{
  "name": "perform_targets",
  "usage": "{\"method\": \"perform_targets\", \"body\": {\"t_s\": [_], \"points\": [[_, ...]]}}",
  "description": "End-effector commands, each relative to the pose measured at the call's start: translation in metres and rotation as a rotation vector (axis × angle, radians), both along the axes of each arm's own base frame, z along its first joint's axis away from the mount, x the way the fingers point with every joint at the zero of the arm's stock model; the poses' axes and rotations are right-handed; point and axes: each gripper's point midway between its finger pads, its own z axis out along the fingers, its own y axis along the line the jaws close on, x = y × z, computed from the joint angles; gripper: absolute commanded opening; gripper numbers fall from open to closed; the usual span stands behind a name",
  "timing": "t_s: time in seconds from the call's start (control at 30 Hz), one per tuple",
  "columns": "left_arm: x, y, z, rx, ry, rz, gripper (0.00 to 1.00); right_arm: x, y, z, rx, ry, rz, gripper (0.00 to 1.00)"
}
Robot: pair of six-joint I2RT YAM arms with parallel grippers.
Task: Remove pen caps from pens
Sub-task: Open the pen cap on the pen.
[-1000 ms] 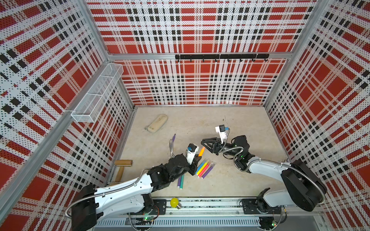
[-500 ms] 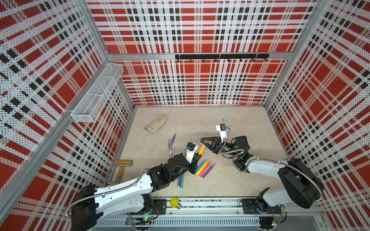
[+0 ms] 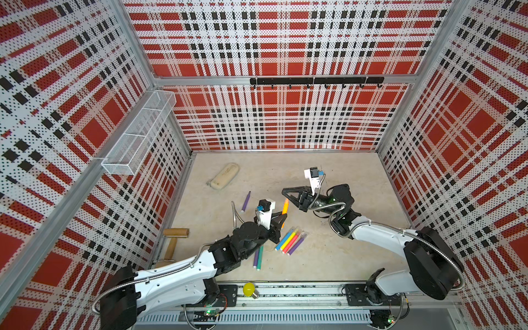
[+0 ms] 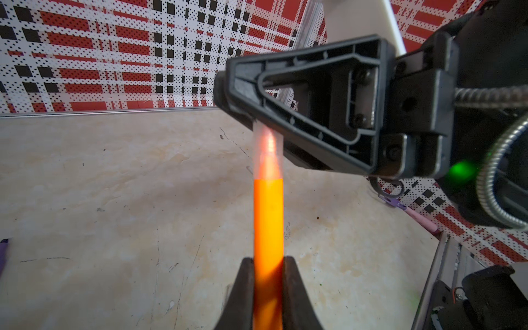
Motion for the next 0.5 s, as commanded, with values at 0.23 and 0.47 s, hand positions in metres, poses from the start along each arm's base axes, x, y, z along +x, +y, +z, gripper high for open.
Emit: {"method": "perform_targets", "body": {"t_s": [0.23,0.47], "points": [[-0.025,0.005,-0.072,0.191,0.155,-0.088,0.0,0.033,-0.079,0.108,0.23,-0.208,-0.241,0.0],[-0.007,0.027,-0.06,0.185,0.141,0.06,0.0,0.061,-0.085,0.081,0.005,-0.128,-0.38,0.0]]}}
